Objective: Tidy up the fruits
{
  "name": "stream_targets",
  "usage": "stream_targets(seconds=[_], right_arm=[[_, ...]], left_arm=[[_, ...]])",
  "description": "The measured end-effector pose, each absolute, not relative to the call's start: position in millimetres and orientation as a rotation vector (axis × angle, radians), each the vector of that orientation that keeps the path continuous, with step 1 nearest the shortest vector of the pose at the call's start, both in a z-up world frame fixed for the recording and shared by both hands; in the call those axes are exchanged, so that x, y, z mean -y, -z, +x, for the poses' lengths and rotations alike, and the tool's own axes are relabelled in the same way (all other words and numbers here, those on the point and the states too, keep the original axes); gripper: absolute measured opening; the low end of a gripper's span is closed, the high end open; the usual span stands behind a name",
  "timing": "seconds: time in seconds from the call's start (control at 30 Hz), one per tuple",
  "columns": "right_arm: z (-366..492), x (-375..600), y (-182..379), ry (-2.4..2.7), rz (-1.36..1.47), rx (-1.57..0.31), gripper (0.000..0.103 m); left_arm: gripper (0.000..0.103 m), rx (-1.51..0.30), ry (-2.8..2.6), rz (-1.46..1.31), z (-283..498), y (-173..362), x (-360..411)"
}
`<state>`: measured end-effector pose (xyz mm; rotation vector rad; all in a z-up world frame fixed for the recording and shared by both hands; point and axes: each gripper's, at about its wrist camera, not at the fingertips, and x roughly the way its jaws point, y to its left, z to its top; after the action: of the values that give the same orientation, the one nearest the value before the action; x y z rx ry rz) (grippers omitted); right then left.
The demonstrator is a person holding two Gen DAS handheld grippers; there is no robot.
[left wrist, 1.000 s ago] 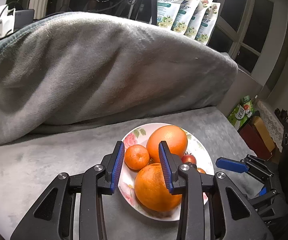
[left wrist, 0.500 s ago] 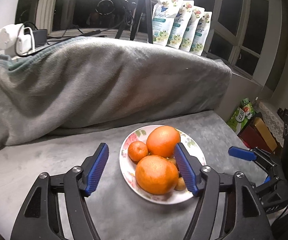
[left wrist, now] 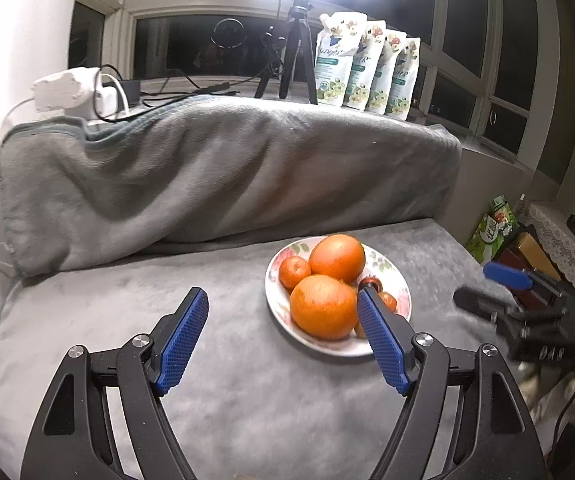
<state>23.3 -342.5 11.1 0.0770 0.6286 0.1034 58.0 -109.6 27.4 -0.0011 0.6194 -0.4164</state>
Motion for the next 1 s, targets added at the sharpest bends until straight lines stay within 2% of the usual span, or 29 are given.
stream_targets(seconds=[0.13, 0.2, 1.0], right_arm=[[13.6, 342.2, -16.6, -0.037, 0.076, -0.6, 0.095], [8.8, 341.4, -18.9, -0.006, 0.073, -0.585, 0.103], [0.2, 337.7, -20.3, 0.027, 0.078, -0.555, 0.103]], left_arm=[[0.077, -0.611, 0.385, 0.01, 42.0, -26.6, 104.9], [0.077, -0.607, 0.37, 0.009, 35.6, -26.1, 102.0], [0.082, -0.609, 0.273, 0.018, 12.6, -21.4, 90.1]])
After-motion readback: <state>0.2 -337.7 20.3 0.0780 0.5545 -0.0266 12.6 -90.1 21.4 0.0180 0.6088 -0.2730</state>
